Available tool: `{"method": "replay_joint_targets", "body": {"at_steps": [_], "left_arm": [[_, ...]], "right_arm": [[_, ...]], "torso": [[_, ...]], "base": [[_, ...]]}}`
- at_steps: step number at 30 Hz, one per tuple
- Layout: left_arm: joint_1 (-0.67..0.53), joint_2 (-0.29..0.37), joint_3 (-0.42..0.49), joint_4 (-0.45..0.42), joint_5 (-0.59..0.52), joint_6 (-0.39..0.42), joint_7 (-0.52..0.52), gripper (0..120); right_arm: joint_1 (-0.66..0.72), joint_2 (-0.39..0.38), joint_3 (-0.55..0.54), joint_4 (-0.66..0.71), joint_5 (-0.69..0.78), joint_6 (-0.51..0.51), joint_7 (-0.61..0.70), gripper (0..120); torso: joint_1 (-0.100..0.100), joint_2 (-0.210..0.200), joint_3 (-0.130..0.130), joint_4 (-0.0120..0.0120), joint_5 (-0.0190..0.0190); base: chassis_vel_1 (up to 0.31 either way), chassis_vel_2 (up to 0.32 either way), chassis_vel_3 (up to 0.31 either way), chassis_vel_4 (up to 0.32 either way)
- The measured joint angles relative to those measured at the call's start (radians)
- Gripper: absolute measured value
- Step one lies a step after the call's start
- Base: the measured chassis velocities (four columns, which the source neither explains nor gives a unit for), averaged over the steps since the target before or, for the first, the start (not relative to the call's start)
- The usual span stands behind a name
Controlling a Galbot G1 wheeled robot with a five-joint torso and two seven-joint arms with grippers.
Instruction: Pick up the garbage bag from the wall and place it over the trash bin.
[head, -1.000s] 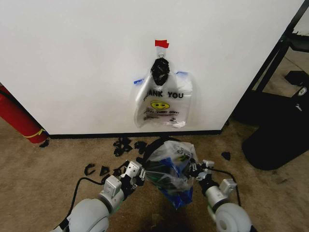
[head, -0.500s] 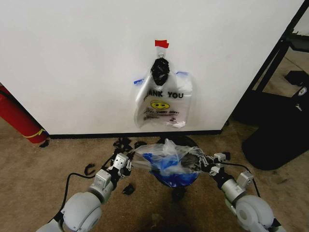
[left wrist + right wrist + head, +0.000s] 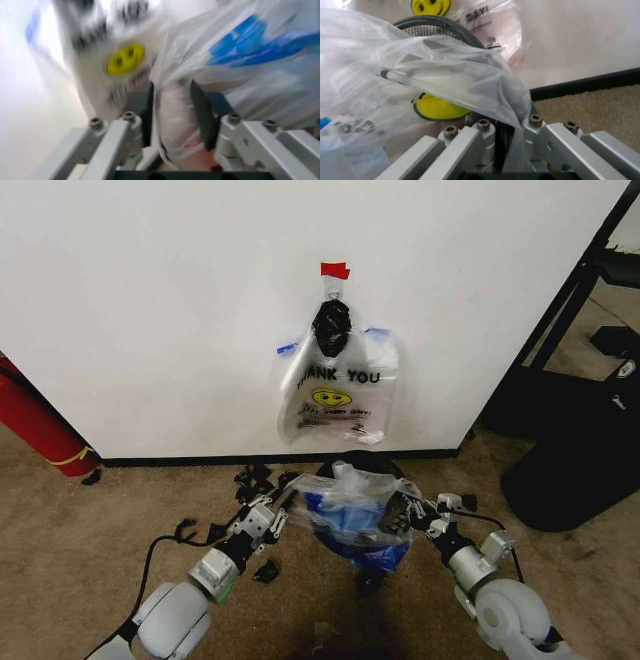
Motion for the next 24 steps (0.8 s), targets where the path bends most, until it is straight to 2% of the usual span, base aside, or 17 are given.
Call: {"method": "replay_joint_targets", "body": {"at_steps": [2, 7, 8, 13, 15, 19, 24], "left_arm": [[0.000, -0.002, -0.025, 0.002, 0.058, -0.070, 0.025, 46], [-0.009, -0.005, -0.101, 0.030, 0.151, -0.232, 0.171, 68], [-0.009, -0.005, -0.101, 0.030, 0.151, -0.232, 0.171, 68], [-0.028, -0.019, -0.148, 0.063, 0.232, -0.305, 0.190, 88], [-0.036, -0.020, -0.155, 0.066, 0.243, -0.321, 0.187, 95], [-0.035, -0.009, -0.154, 0.035, 0.230, -0.318, 0.199, 100], [-0.027, 0.014, -0.105, -0.002, 0.099, -0.277, 0.209, 100]], "right_arm": [[0.006, 0.005, -0.007, 0.001, 0.011, 0.001, 0.027, 1], [0.011, 0.017, -0.018, 0.026, 0.048, -0.007, 0.093, 1], [0.011, 0.017, -0.018, 0.026, 0.048, -0.007, 0.093, 1], [0.010, 0.022, -0.031, 0.039, 0.064, -0.030, 0.159, 1], [0.009, 0.022, -0.037, 0.039, 0.064, -0.042, 0.189, 1], [0.010, 0.024, -0.048, 0.041, 0.063, -0.061, 0.233, 1], [0.013, 0.030, -0.060, 0.049, 0.061, -0.069, 0.259, 1]], "torso": [[0.000, 0.000, 0.000, -0.0001, 0.0000], [0.000, 0.000, 0.000, -0.0001, -0.0001], [0.000, 0.000, 0.000, -0.0001, -0.0001], [0.000, 0.000, 0.000, 0.0000, -0.0001], [0.000, 0.000, 0.000, -0.0002, -0.0001], [0.000, 0.000, 0.000, -0.0002, 0.0000], [0.000, 0.000, 0.000, -0.0001, 0.0001]], "base": [[0.000, 0.000, 0.000, 0.000], [0.000, 0.000, 0.000, 0.000], [0.000, 0.000, 0.000, 0.000], [0.000, 0.000, 0.000, 0.000], [0.000, 0.000, 0.000, 0.000], [0.000, 0.000, 0.000, 0.000], [0.000, 0.000, 0.000, 0.000]]}}
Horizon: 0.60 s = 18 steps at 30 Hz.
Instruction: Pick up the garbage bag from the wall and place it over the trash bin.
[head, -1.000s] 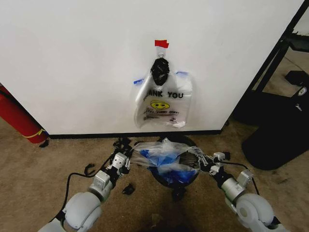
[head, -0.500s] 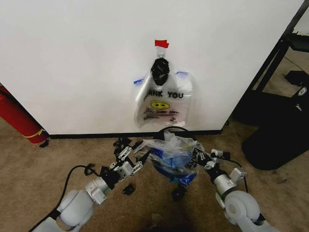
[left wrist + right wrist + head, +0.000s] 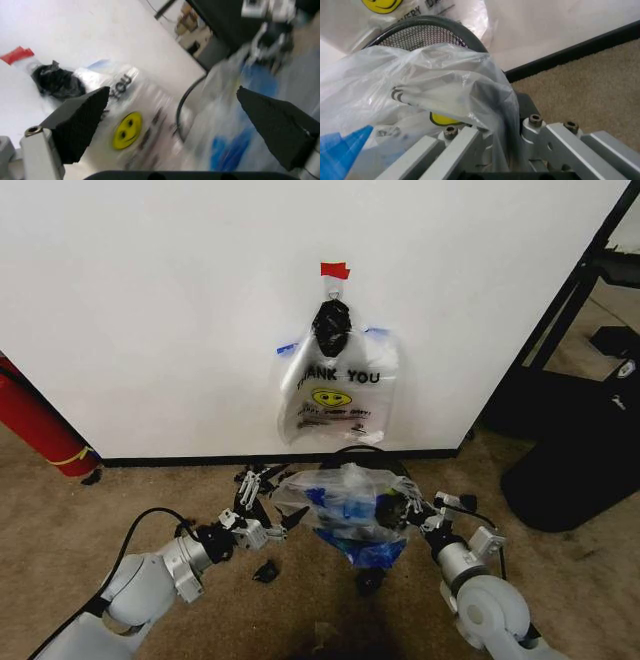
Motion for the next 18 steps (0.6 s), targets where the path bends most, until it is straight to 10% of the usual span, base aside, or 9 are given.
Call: {"method": "replay_joint_targets", "body": {"at_steps": [18], "left_arm": [[-0.027, 0.006, 0.062, 0.064, 0.169, -0.013, 0.039, 68]], "right_arm": [[-0.033, 0.018, -0.084, 0.057, -0.434, 0.193, -0.072, 1]], "torso": [[0.000, 0.000, 0.000, 0.0000, -0.0001]], "base": [[0.000, 0.000, 0.000, 0.000]]}}
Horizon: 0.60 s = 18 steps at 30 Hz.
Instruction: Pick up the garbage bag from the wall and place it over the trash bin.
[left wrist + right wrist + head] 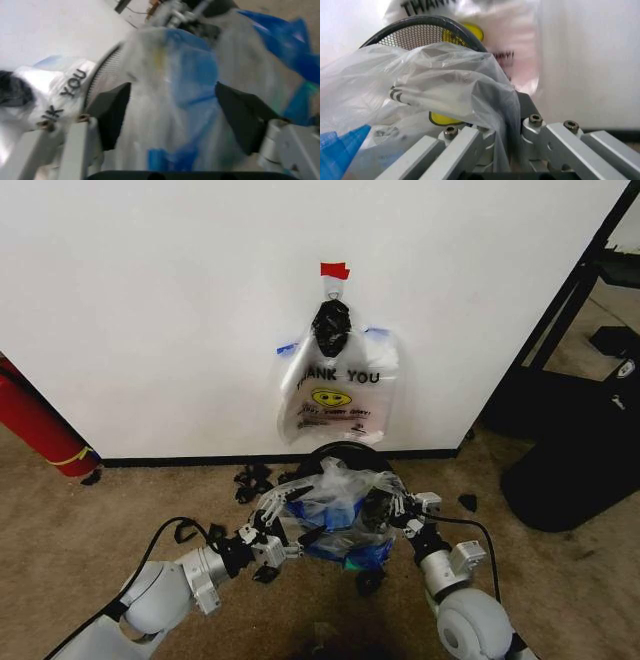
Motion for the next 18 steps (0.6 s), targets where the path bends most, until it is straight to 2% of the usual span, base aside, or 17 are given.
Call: {"method": "replay_joint_targets", "body": {"at_steps": [3, 4, 8, 18], "left_arm": [[0.003, 0.000, -0.001, 0.003, 0.011, -0.007, 0.011, 51], [0.003, 0.000, -0.001, 0.003, 0.011, -0.007, 0.011, 51], [0.001, -0.001, -0.002, 0.010, 0.023, -0.010, 0.013, 36], [-0.005, 0.003, -0.006, 0.017, 0.024, -0.005, 0.009, 32]], "right_arm": [[-0.003, 0.002, 0.011, 0.011, -0.044, 0.015, 0.000, 1], [-0.003, 0.002, 0.011, 0.011, -0.044, 0.015, 0.000, 1], [-0.012, 0.007, 0.015, 0.026, -0.052, 0.016, 0.002, 1], [-0.035, 0.009, 0.013, 0.044, -0.096, 0.031, -0.010, 1]], "torso": [[0.000, 0.000, 0.000, 0.0000, 0.0001], [0.000, 0.000, 0.000, 0.0000, 0.0001], [0.000, 0.000, 0.000, 0.0000, 0.0001], [0.000, 0.000, 0.000, -0.0001, 0.0001]], "base": [[0.000, 0.000, 0.000, 0.000], [0.000, 0.000, 0.000, 0.000], [0.000, 0.000, 0.000, 0.000], [0.000, 0.000, 0.000, 0.000]]}}
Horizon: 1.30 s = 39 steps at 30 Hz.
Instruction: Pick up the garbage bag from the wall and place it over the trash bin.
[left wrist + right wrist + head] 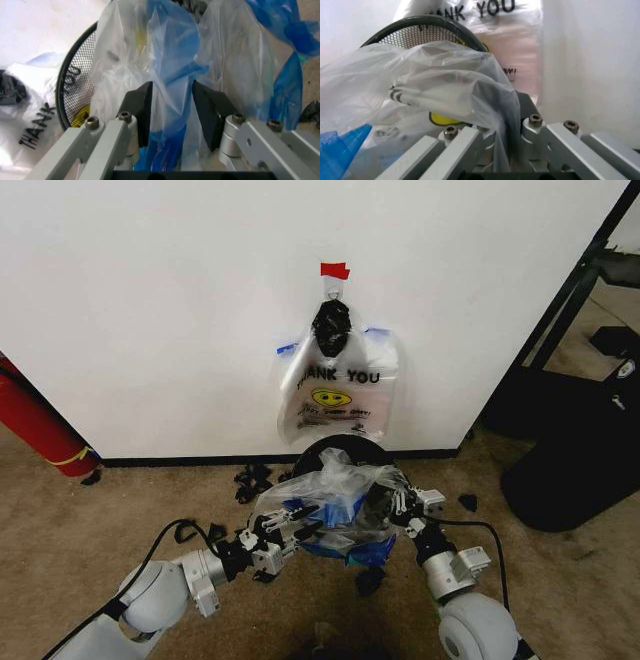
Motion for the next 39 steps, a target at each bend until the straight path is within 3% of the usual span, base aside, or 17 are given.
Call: {"method": "replay_joint_targets", "body": {"at_steps": [10, 20, 27, 30, 34, 35, 39], "left_arm": [[0.007, -0.002, -0.006, 0.000, 0.004, 0.001, 0.000, 34], [0.015, -0.010, -0.002, -0.012, 0.002, 0.011, -0.022, 1], [0.027, -0.013, -0.004, -0.031, -0.062, 0.021, -0.023, 0], [0.032, 0.003, 0.004, -0.046, -0.258, 0.048, -0.016, 0], [0.005, 0.029, 0.009, -0.059, -0.627, 0.130, -0.006, 0], [0.005, 0.029, 0.009, -0.059, -0.627, 0.130, -0.006, 0], [-0.046, 0.039, -0.003, -0.052, -0.879, 0.212, -0.042, 0]], "right_arm": [[-0.005, -0.001, 0.012, 0.009, -0.028, 0.013, -0.008, 1], [-0.015, -0.001, 0.007, 0.009, -0.032, 0.019, -0.009, 1], [-0.008, -0.003, 0.011, -0.006, -0.031, 0.022, -0.010, 1], [0.007, -0.011, 0.027, -0.039, -0.031, 0.043, -0.031, 1], [0.025, -0.038, 0.055, -0.088, 0.003, 0.100, -0.138, 1], [0.025, -0.038, 0.055, -0.088, 0.003, 0.100, -0.138, 1], [0.044, -0.068, 0.098, -0.155, 0.079, 0.181, -0.385, 1]], "torso": [[0.000, 0.000, 0.000, 0.0001, 0.0000], [0.000, 0.000, 0.000, 0.0001, 0.0001], [0.000, 0.000, 0.000, 0.0001, 0.0000], [0.000, 0.000, 0.000, 0.0001, 0.0000], [0.000, 0.000, 0.000, 0.0001, 0.0001], [0.000, 0.000, 0.000, 0.0001, 0.0001], [0.000, 0.000, 0.000, 0.0001, 0.0001]], "base": [[0.000, 0.000, 0.000, 0.000], [0.000, 0.000, 0.000, 0.000], [0.000, 0.000, 0.000, 0.000], [0.000, 0.000, 0.000, 0.000], [0.000, 0.000, 0.000, 0.000], [0.000, 0.000, 0.000, 0.000], [0.000, 0.000, 0.000, 0.000]]}}
